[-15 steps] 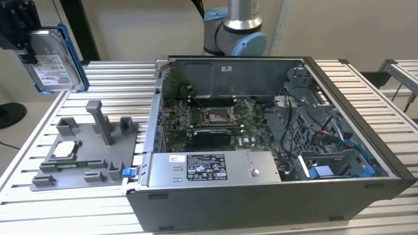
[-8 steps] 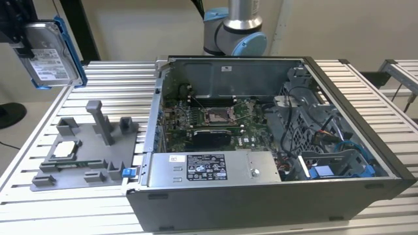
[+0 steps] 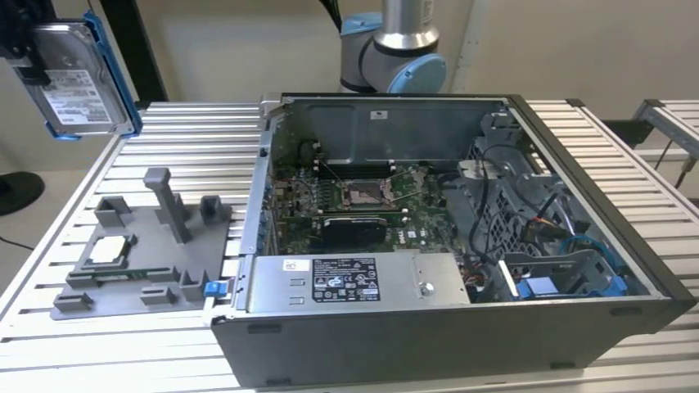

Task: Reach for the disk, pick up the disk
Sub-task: 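Pick up the disk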

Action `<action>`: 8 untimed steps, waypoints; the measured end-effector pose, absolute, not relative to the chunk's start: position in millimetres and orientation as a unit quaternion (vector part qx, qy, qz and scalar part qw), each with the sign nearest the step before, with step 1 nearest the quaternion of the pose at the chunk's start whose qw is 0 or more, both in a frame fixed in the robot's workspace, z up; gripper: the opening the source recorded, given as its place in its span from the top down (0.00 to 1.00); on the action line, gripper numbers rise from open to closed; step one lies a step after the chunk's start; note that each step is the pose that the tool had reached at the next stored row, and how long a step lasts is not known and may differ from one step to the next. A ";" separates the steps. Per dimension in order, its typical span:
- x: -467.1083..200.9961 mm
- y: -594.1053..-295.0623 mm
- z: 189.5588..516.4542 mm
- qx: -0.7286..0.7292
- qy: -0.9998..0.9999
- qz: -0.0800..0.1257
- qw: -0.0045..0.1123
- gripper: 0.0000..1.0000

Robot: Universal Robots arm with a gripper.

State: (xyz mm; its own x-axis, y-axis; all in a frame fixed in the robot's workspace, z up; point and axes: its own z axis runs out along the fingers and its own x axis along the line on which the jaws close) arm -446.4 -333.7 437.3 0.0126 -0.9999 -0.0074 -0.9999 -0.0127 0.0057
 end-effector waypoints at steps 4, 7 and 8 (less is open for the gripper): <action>-446.4 -333.7 446.7 -0.712 0.703 0.005 0.001 1.00; -446.4 -333.6 452.3 -0.712 0.703 0.005 0.001 1.00; -446.4 -333.6 454.1 -0.712 0.703 0.005 0.000 1.00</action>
